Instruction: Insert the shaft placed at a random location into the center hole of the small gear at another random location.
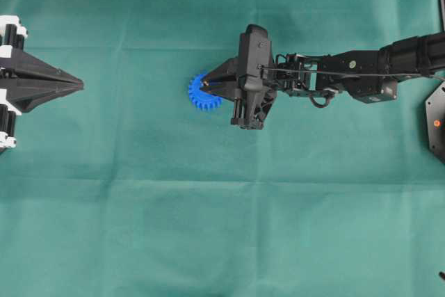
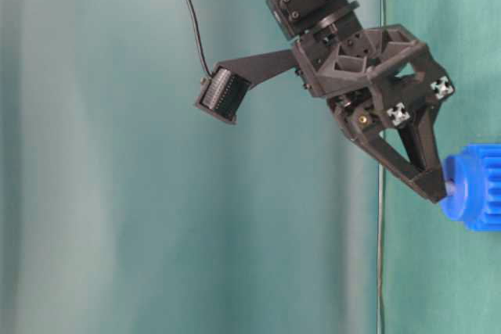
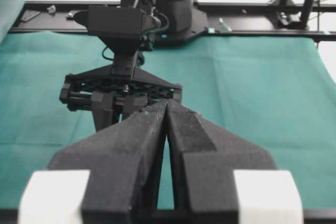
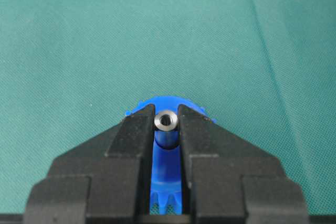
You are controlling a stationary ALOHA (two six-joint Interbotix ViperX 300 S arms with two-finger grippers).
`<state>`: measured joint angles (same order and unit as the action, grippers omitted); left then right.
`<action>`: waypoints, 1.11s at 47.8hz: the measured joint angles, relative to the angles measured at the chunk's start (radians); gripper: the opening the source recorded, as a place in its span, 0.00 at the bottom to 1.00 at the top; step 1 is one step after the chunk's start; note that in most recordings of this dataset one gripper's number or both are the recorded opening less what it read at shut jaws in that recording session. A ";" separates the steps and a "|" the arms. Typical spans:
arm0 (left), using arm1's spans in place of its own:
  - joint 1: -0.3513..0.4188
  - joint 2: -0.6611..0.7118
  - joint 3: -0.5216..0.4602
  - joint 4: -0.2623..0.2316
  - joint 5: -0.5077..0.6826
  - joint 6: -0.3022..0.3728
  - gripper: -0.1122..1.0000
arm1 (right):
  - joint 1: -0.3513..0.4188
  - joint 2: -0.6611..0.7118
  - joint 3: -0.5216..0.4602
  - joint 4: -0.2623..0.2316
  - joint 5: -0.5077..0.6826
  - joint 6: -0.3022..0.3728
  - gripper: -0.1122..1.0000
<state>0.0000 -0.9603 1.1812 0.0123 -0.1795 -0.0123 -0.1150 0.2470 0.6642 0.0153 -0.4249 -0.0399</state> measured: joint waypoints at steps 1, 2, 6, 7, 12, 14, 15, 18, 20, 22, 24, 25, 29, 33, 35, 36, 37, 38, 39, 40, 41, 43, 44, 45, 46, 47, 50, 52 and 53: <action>0.000 -0.002 0.000 0.000 -0.002 0.000 0.10 | 0.000 0.000 0.002 -0.002 0.000 0.000 0.22; 0.000 0.000 -0.002 0.000 0.000 0.000 0.10 | 0.000 0.000 0.002 0.000 0.000 0.000 0.22; 0.000 0.000 0.000 0.000 -0.002 0.000 0.10 | 0.000 -0.003 0.000 0.000 0.000 0.000 0.23; 0.000 0.000 0.000 0.000 0.000 0.000 0.10 | 0.000 0.000 0.000 0.000 0.000 0.000 0.24; 0.000 -0.002 0.000 0.000 0.000 0.000 0.10 | 0.000 0.000 0.000 0.000 0.000 0.002 0.45; 0.000 0.000 0.000 0.000 0.000 0.000 0.10 | 0.000 0.000 0.000 0.002 0.000 0.000 0.57; 0.000 0.000 0.000 0.000 0.000 0.000 0.10 | 0.000 -0.003 0.000 0.000 0.002 0.002 0.62; 0.000 0.000 0.000 0.000 0.000 0.000 0.10 | 0.000 0.000 0.000 0.002 0.000 0.000 0.79; 0.000 0.000 0.000 0.000 0.000 0.000 0.10 | -0.002 0.000 0.002 0.002 0.000 0.000 0.87; 0.000 -0.002 0.000 -0.002 0.000 0.000 0.10 | 0.000 0.000 0.002 0.002 0.000 0.002 0.88; 0.000 0.000 0.000 -0.002 0.000 0.000 0.10 | 0.000 0.000 0.002 0.000 0.000 0.000 0.86; 0.000 0.000 0.000 0.000 0.000 0.000 0.10 | 0.000 0.000 0.000 0.000 0.000 0.000 0.85; 0.000 0.000 0.000 0.000 0.000 0.000 0.10 | 0.000 0.000 0.002 0.002 0.000 0.000 0.81; -0.002 0.000 0.000 0.000 0.000 0.000 0.10 | 0.000 0.000 0.000 0.002 0.000 0.000 0.80; 0.000 0.000 0.000 0.000 0.000 0.000 0.10 | -0.002 0.000 0.002 0.002 0.000 0.000 0.80; 0.000 -0.002 0.000 0.000 0.000 0.000 0.10 | 0.000 0.000 0.002 0.002 0.000 0.000 0.80; 0.000 -0.002 -0.002 0.000 0.000 0.000 0.10 | 0.000 0.000 0.002 0.002 0.000 0.002 0.80; 0.000 0.000 0.000 0.000 0.000 0.000 0.10 | 0.000 0.000 0.002 0.002 0.000 0.000 0.80; 0.000 0.000 0.000 0.000 0.000 0.000 0.10 | 0.000 0.000 0.000 0.002 0.000 0.000 0.80; 0.000 -0.002 0.000 0.000 0.000 0.000 0.10 | 0.000 0.000 0.000 0.002 0.000 0.002 0.80; 0.000 0.000 0.000 0.000 0.000 0.000 0.10 | 0.000 0.000 0.000 0.002 0.000 0.000 0.80; 0.000 0.000 0.000 0.000 0.000 0.000 0.10 | 0.000 -0.003 0.000 0.002 0.000 0.002 0.80; 0.000 -0.002 -0.002 0.000 0.000 0.000 0.10 | 0.000 -0.003 0.000 0.002 0.002 0.000 0.80; 0.000 -0.002 0.000 -0.002 0.000 0.000 0.10 | 0.000 -0.005 0.002 0.002 0.002 0.000 0.80; 0.000 -0.002 -0.002 0.000 0.000 0.000 0.10 | 0.000 -0.008 0.000 0.002 0.002 0.000 0.80; 0.000 0.000 0.000 0.000 0.000 0.000 0.10 | 0.000 -0.011 0.000 0.002 0.002 0.000 0.80; 0.000 0.000 0.000 0.000 0.000 0.000 0.10 | 0.000 -0.026 0.002 0.002 0.002 0.000 0.80; 0.000 0.000 0.000 0.000 0.000 0.000 0.10 | 0.000 -0.037 0.000 0.002 0.002 0.000 0.80; 0.000 0.000 0.000 0.000 0.000 0.000 0.10 | 0.000 -0.041 0.000 0.000 0.002 0.002 0.80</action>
<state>0.0000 -0.9603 1.1812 0.0123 -0.1795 -0.0123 -0.1150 0.2056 0.6642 0.0153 -0.4234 -0.0383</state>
